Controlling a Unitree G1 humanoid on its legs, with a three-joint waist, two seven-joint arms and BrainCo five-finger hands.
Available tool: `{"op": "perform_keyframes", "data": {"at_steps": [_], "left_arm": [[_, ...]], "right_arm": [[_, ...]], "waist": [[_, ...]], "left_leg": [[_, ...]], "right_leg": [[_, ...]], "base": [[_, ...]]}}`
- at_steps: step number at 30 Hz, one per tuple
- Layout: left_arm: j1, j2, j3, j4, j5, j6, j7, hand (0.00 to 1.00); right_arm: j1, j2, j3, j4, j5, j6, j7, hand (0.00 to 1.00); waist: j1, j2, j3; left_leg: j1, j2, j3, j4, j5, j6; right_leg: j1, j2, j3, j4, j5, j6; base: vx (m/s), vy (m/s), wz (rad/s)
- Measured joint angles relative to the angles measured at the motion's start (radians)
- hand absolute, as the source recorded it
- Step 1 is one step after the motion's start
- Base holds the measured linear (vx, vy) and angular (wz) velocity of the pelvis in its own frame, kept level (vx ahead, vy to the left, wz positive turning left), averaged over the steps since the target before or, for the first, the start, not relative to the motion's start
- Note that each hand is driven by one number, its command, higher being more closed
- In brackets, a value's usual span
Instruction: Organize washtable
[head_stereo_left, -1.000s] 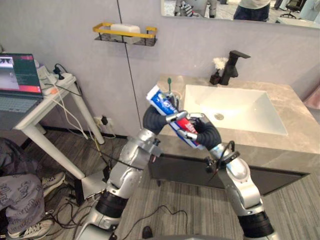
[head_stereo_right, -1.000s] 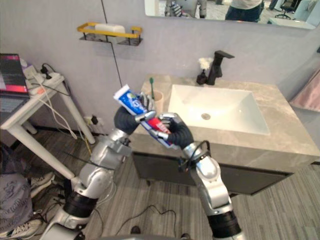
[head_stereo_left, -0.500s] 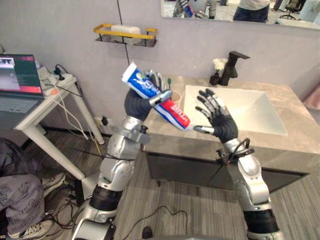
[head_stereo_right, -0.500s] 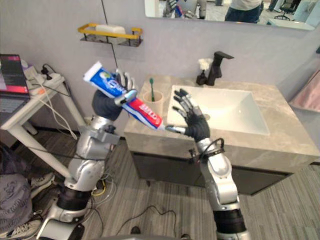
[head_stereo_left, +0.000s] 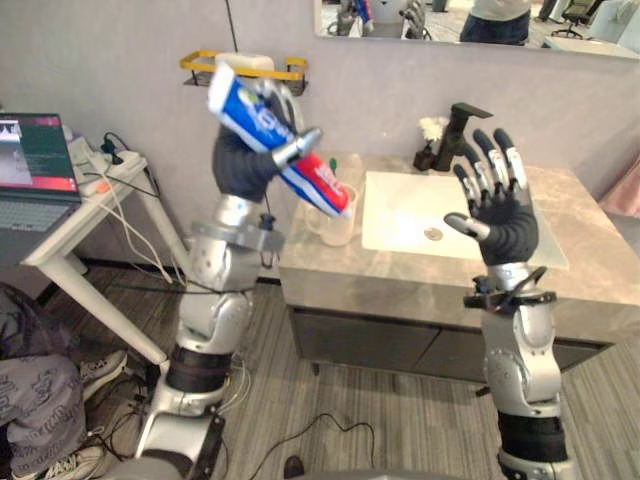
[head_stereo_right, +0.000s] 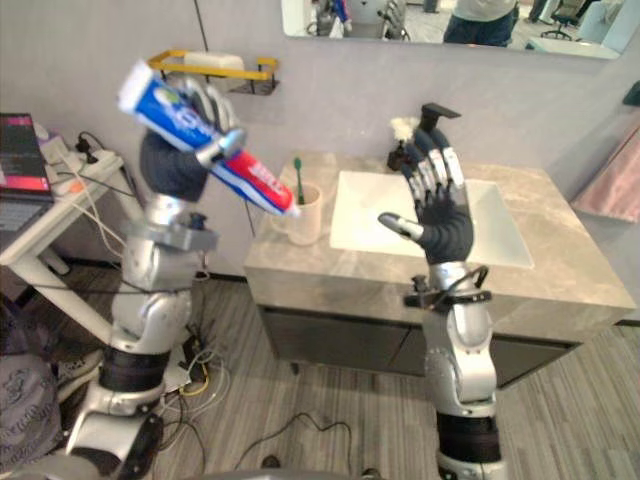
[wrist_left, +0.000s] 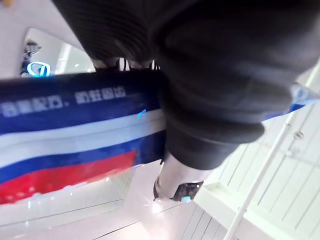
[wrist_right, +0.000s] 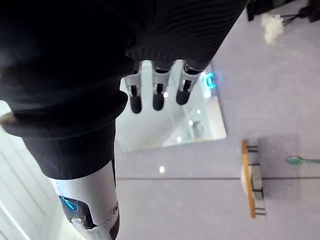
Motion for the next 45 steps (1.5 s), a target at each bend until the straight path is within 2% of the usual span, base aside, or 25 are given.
{"op": "perform_keyframes", "data": {"at_steps": [1, 4, 5, 9, 16, 19, 29, 45], "left_arm": [[-0.085, 0.038, 0.008, 0.076, 0.033, -0.02, 0.025, 1.0], [-0.213, 0.09, 0.008, 0.222, 0.096, -0.027, 0.078, 1.0], [-0.233, 0.1, 0.008, 0.248, 0.128, -0.027, 0.093, 1.0], [-0.287, 0.111, 0.006, 0.32, 0.203, -0.027, 0.126, 1.0], [-0.356, 0.119, 0.004, 0.382, 0.287, -0.027, 0.171, 1.0], [-0.378, 0.122, 0.004, 0.389, 0.289, -0.027, 0.182, 1.0], [-0.379, 0.126, 0.004, 0.42, 0.308, -0.026, 0.199, 1.0], [-0.378, 0.125, 0.001, 0.423, 0.325, -0.02, 0.199, 1.0]], "right_arm": [[0.055, 0.004, 0.034, 0.0, 0.063, 0.004, 0.026, 0.0], [0.147, 0.005, 0.106, 0.0, 0.156, 0.034, 0.087, 0.0], [0.177, 0.005, 0.125, 0.002, 0.185, 0.042, 0.104, 0.0], [0.261, 0.005, 0.14, 0.003, 0.228, 0.046, 0.125, 0.0], [0.342, 0.006, 0.214, 0.003, 0.238, 0.081, 0.176, 0.0], [0.377, 0.005, 0.225, 0.003, 0.247, 0.081, 0.19, 0.0], [0.405, 0.005, 0.24, 0.003, 0.258, 0.082, 0.191, 0.0], [0.413, 0.006, 0.23, 0.001, 0.266, 0.082, 0.189, 0.0]], "waist": [[0.001, 0.0, 0.0], [-0.008, 0.0, 0.001], [-0.022, 0.0, 0.001], [-0.027, -0.001, 0.001], [-0.047, -0.01, 0.009], [-0.048, -0.02, 0.017], [-0.048, -0.031, 0.04], [-0.049, -0.033, 0.106]], "left_leg": [[0.0, 0.001, 0.007, 0.0, 0.0, 0.0], [-0.003, 0.002, 0.019, 0.0, -0.002, 0.0], [-0.004, 0.001, 0.02, 0.0, -0.003, 0.001], [-0.017, 0.005, 0.028, 0.0, -0.006, -0.002], [-0.021, 0.013, 0.046, 0.0, -0.003, 0.002], [-0.032, 0.016, 0.047, 0.0, -0.007, -0.003], [-0.053, 0.017, 0.054, 0.0, -0.003, 0.002], [-0.088, 0.017, 0.068, 0.001, -0.003, 0.002]], "right_leg": [[-0.004, 0.0, 0.006, 0.001, 0.0, 0.0], [-0.017, 0.0, 0.022, 0.004, 0.0, 0.0], [-0.018, -0.001, 0.022, 0.004, 0.0, 0.0], [-0.04, 0.003, 0.044, 0.012, 0.001, -0.002], [-0.052, 0.01, 0.054, 0.015, 0.003, -0.005], [-0.067, 0.014, 0.064, 0.017, 0.002, -0.009], [-0.095, 0.015, 0.073, 0.019, 0.006, -0.015], [-0.14, 0.015, 0.084, 0.032, 0.007, -0.014]], "base": [[0.0, 0.013, -0.13], [-0.01, 0.014, -0.16], [0.0, 0.0, 0.0], [0.01, 0.005, -0.13], [0.01, 0.0, -0.05], [-0.01, -0.003, -0.08], [0.0, 0.002, -0.02], [0.01, 0.004, -0.01]]}}
